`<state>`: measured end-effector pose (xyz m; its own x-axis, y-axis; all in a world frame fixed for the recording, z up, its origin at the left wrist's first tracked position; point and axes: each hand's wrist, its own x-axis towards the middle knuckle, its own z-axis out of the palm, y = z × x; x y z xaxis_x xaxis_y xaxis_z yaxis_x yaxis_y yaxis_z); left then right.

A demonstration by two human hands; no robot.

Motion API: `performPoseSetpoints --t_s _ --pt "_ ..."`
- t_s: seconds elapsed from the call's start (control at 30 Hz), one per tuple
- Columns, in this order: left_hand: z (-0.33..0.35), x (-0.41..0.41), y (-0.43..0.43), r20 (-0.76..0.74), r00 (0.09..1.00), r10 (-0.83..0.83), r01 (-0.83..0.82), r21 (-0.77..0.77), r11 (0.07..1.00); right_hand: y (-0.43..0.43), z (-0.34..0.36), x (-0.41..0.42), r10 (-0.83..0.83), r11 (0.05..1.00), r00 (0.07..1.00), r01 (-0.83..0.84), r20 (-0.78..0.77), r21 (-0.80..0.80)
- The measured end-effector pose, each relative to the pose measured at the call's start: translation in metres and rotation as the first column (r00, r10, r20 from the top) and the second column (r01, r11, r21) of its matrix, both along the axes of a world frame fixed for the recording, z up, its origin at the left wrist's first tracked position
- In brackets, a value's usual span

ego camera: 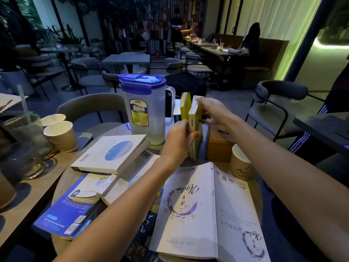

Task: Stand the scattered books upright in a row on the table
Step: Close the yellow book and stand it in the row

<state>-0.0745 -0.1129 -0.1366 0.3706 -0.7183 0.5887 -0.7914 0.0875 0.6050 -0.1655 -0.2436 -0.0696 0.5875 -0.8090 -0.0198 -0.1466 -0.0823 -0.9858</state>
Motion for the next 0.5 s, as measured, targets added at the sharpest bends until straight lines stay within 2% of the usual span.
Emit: performPoseSetpoints --t_s 0.13,0.27,0.37,0.5 --pt "0.002 0.003 0.002 -0.105 0.992 -0.068 0.068 0.0 0.998 0.001 -0.006 0.001 -0.026 0.998 0.998 0.023 -0.062 -0.059" --pt "-0.005 0.019 0.001 -0.203 0.979 0.009 0.003 0.062 0.998 0.007 0.002 0.008 -0.073 0.992 0.981 0.052 -0.177 -0.117" --pt "-0.005 0.027 0.001 -0.207 0.976 0.061 -0.035 0.125 0.992 0.013 0.006 0.014 -0.088 0.988 0.971 0.055 -0.222 -0.147" --pt "-0.003 0.03 0.002 -0.177 0.979 0.106 -0.083 0.131 0.988 0.018 0.012 0.018 -0.057 0.984 0.962 0.009 -0.266 -0.177"
